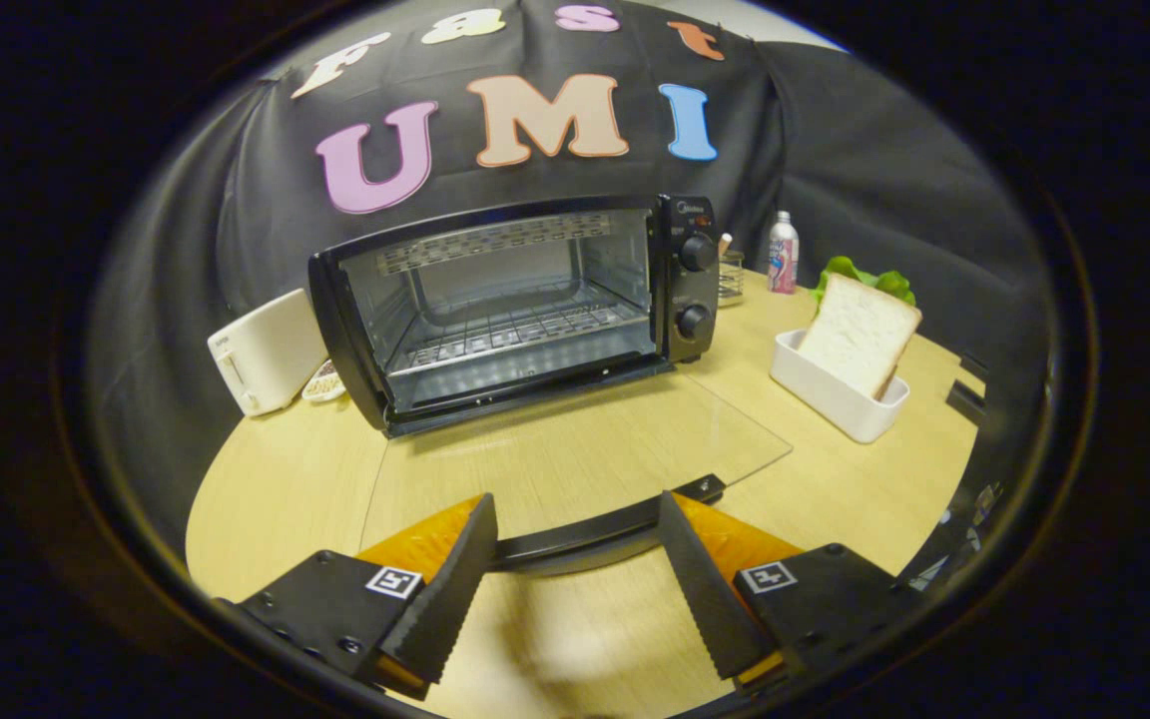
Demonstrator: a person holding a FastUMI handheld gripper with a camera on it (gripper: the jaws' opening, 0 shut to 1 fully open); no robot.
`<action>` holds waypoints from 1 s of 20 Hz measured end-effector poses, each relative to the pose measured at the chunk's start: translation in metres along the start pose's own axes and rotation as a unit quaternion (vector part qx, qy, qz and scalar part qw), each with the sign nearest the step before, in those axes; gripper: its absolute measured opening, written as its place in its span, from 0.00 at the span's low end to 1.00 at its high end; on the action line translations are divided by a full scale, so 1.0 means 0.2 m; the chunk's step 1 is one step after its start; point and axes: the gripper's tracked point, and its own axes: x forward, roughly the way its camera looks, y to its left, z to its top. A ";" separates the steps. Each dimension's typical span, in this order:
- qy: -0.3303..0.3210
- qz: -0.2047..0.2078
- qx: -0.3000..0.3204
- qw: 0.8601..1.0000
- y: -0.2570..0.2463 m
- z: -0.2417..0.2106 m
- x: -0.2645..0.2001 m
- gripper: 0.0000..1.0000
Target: Open the toaster oven, put the food inside, and close the toaster oven door.
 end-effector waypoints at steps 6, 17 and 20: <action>-0.060 -0.011 -0.033 0.998 -0.10 0.31 -0.07 0.99; -0.147 -0.085 0.014 0.985 -1.10 0.71 -0.10 0.99; -0.154 -0.083 0.012 0.985 -1.30 0.75 -0.04 0.99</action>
